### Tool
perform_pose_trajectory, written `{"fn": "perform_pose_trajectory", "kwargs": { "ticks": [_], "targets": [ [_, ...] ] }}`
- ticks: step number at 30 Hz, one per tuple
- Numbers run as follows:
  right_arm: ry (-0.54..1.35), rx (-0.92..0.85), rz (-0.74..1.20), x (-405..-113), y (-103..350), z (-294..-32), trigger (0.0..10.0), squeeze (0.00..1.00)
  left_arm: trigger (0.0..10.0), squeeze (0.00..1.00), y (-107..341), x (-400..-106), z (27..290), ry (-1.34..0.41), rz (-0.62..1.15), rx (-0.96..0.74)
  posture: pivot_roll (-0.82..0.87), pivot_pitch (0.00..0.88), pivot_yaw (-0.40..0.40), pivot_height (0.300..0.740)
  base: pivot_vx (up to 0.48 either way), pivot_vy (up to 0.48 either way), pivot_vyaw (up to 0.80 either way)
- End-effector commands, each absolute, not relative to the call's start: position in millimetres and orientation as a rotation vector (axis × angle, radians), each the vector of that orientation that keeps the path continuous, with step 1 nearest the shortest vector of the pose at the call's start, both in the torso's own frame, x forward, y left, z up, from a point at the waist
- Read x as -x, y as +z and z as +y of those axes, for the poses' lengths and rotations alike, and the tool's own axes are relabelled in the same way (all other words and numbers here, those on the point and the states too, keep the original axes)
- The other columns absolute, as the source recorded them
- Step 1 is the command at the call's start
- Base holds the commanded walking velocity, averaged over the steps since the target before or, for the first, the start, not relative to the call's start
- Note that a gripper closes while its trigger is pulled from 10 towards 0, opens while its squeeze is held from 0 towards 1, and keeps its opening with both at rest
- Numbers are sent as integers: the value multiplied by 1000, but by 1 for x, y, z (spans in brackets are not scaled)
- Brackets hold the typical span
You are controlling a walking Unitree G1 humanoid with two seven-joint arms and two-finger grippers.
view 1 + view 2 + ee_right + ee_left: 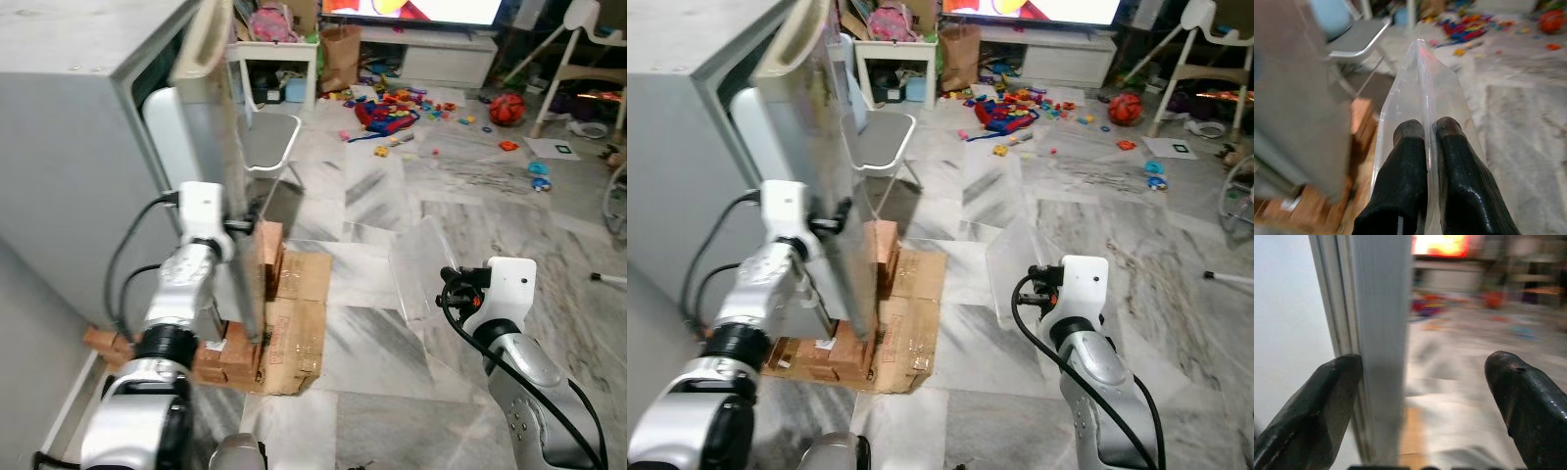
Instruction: Restocking fridge
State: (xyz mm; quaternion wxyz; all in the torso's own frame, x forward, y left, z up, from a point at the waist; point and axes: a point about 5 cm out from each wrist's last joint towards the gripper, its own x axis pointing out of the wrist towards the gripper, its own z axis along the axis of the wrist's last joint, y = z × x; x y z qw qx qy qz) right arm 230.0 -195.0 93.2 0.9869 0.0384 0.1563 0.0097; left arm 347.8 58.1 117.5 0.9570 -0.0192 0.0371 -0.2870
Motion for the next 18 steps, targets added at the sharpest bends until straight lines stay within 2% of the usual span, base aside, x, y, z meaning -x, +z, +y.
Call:
{"fn": "perform_pose_trajectory", "kwargs": {
  "ticks": [1, 3, 5, 10, 11, 13, 15, 18],
  "targets": [
    [48, -82, 327, -229, 91, -189, 10000, 0, 10000, 0, 159, -333, -11, -914, -65, -19, -68, 0, 4, 740, 0, 0, 0],
    [44, -81, 328, -227, 90, -189, 10000, 0, 10000, 0, 170, -311, -45, -1096, -102, -21, -76, 0, 11, 740, 0, 0, 0],
    [36, -83, 319, -227, 93, -188, 10000, 0, 10000, 0, 176, -291, -64, -1221, -129, -12, -83, 0, 19, 740, 0, 0, 0],
    [13, -85, 303, -231, 93, -190, 10000, 0, 10000, 0, 173, -285, -58, -1196, -126, 6, -75, 0, 28, 740, 0, 0, 0],
    [11, -86, 302, -232, 93, -191, 10000, 0, 10000, 0, 169, -288, -50, -1152, -115, -1, -64, 0, 28, 740, 0, 0, 0],
    [17, -94, 300, -237, 89, -186, 10000, 0, 10000, 0, 157, -306, 0, -879, -88, -17, -33, 0, 18, 740, 0, 0, 0],
    [17, -94, 300, -237, 89, -186, 10000, 0, 10000, 0, 157, -306, 0, -879, -88, -17, -33, 0, 18, 740, 0, 0, 0],
    [28, -105, 276, -242, 93, -181, 10000, 0, 10000, 0, 147, -324, 56, -574, -84, -75, -13, 0, 6, 740, 0, 0, 0]
  ]
}}
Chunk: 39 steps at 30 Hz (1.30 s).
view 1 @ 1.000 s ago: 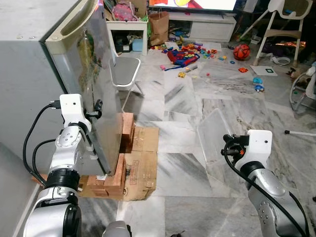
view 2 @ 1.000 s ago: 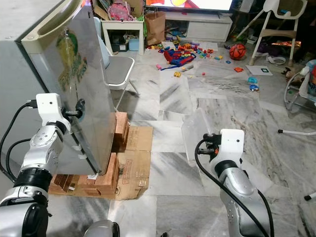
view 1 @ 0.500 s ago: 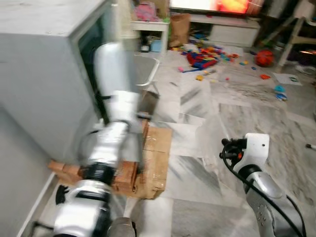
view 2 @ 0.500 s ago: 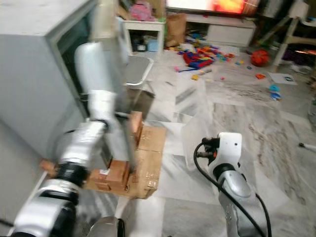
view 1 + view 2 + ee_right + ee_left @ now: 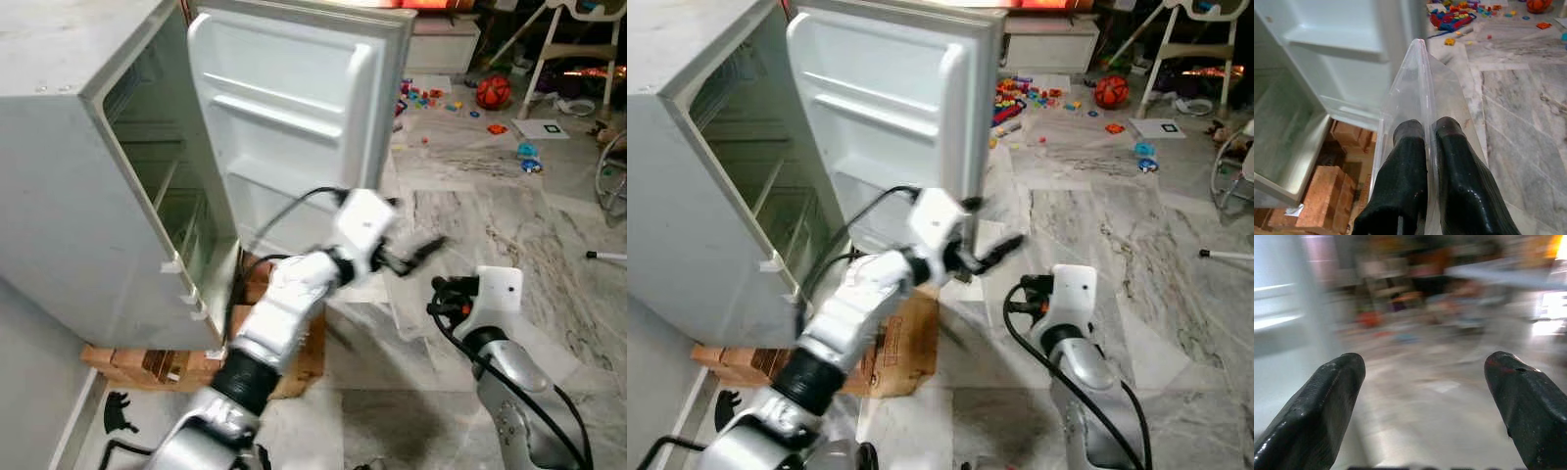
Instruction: Restocking fridge
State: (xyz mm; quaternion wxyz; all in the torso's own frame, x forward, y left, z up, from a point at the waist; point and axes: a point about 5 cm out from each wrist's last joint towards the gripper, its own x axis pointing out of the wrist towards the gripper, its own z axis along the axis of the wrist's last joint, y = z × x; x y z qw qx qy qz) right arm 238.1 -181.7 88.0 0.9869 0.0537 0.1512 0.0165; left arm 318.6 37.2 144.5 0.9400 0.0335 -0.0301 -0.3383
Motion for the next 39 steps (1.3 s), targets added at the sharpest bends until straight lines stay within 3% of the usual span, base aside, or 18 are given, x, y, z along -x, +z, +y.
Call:
{"fn": "perform_pose_trajectory", "kwargs": {
  "ticks": [1, 4, 9, 25, 32, 39],
  "targets": [
    [27, -106, 275, -242, 93, -181, 10000, 0, 10000, 0, 146, -325, 60, -551, -78, -73, -10, 0, 4, 740, 0, 0, 0],
    [20, -115, 248, -247, 96, -183, 10000, 0, 10000, 0, 144, -329, 91, -383, -68, -57, -8, 0, -3, 740, 0, 0, 0],
    [8, -120, 237, -250, 99, -183, 10000, 0, 10000, 0, 140, -324, 109, -291, -57, -49, -6, 0, -8, 740, 0, -53, 0],
    [0, -117, 208, -260, 101, -182, 10000, 0, 10000, 0, 116, -302, 107, -242, 24, -16, -4, 0, -18, 740, 0, -443, 0],
    [26, -73, 153, -263, 109, -177, 10000, 0, 10000, 0, 111, -302, 120, -155, 61, -57, 4, 0, -15, 740, 87, -437, 0],
    [15, -82, 144, -264, 109, -174, 10000, 0, 10000, 0, 109, -300, 123, -161, 62, -56, 9, 0, -12, 740, 166, 0, 0]
  ]
}}
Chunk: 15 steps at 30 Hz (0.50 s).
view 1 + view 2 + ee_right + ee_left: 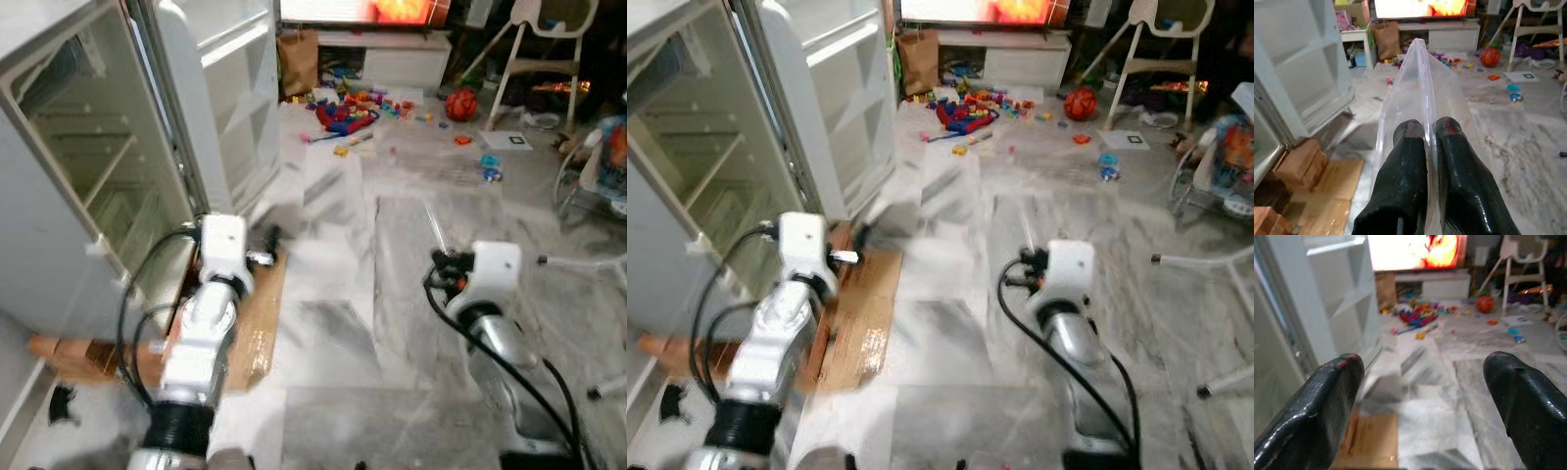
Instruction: Restocking fridge
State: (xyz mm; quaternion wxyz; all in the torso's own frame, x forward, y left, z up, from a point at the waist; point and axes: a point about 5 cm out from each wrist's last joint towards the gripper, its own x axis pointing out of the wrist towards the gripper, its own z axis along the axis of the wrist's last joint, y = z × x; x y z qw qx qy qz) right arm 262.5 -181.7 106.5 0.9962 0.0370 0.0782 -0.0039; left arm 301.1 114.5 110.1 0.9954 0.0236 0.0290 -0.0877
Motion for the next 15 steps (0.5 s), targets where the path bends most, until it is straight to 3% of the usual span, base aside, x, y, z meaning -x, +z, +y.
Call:
{"fn": "perform_pose_trajectory", "kwargs": {
  "ticks": [1, 15],
  "targets": [
    [15, -81, 140, -265, 109, -174, 10000, 0, 10000, 0, 109, -300, 124, -159, 59, -60, 11, 0, -10, 740, 480, 0, 0],
    [15, -71, 114, -267, 111, -172, 10000, 0, 10000, 0, 108, -300, 120, -175, 63, -88, 11, 0, -3, 740, 480, 0, 0]
  ]
}}
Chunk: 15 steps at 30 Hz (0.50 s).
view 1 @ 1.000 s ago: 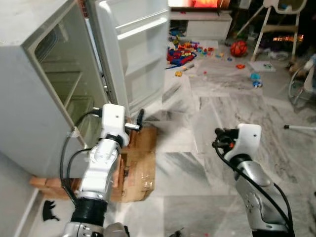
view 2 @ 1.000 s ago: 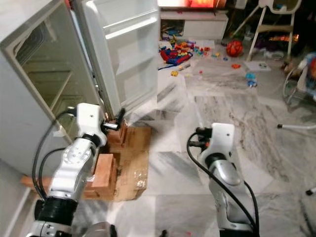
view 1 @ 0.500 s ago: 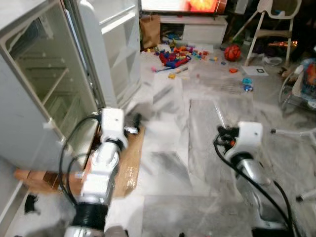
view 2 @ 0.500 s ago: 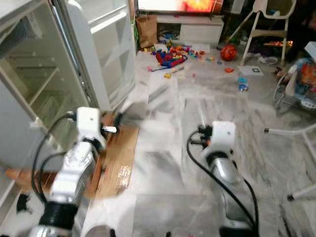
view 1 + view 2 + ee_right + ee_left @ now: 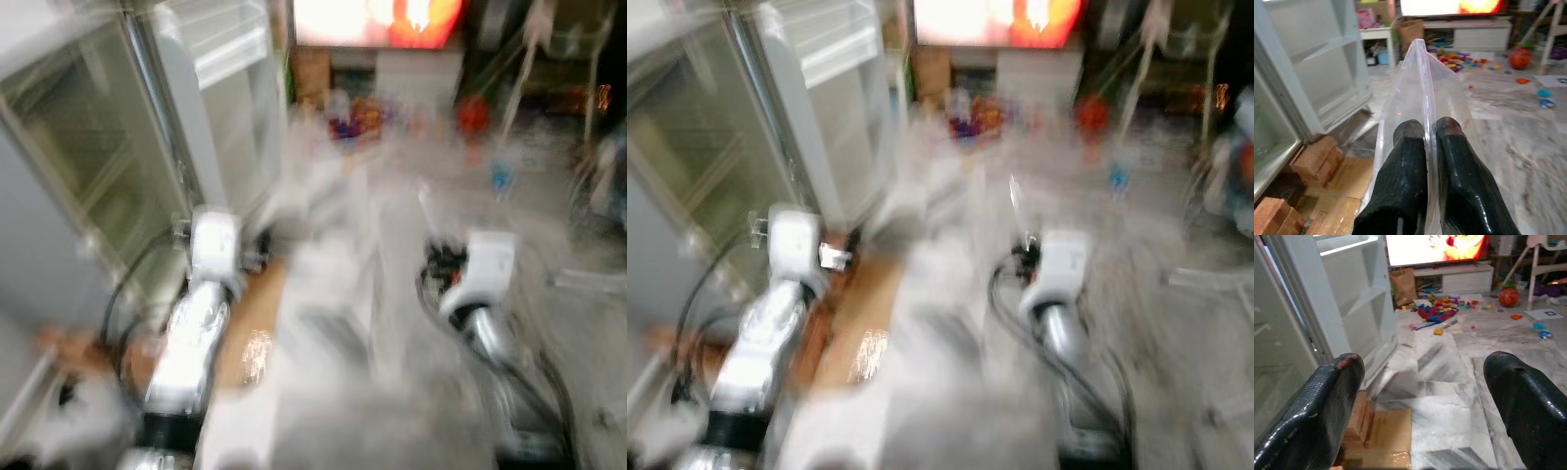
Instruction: Restocking fridge
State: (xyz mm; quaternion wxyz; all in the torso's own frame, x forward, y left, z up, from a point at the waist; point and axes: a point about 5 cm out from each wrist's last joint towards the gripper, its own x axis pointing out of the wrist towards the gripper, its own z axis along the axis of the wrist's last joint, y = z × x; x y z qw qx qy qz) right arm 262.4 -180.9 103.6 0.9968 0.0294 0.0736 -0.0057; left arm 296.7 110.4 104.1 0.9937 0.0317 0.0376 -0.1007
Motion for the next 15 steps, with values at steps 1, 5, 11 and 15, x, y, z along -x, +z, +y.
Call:
{"fn": "perform_pose_trajectory", "kwargs": {
  "ticks": [1, 5, 11, 15],
  "targets": [
    [10, -73, 112, -269, 112, -173, 10000, 0, 10000, 0, 107, -300, 119, -174, 65, -88, 11, 0, -1, 740, 480, 0, 0],
    [1, -75, 103, -273, 114, -173, 10000, 0, 10000, 0, 107, -299, 117, -170, 66, -93, 19, 0, -2, 740, 480, 0, 0],
    [32, -56, 59, -282, 124, -170, 10000, 0, 10000, 0, 118, -297, 116, -128, 41, -103, 66, 0, 10, 740, 480, 0, 0],
    [39, -62, 34, -289, 133, -169, 10000, 0, 10000, 0, 121, -293, 117, -118, 38, -102, 49, 0, 10, 740, 480, 0, 167]
  ]
}}
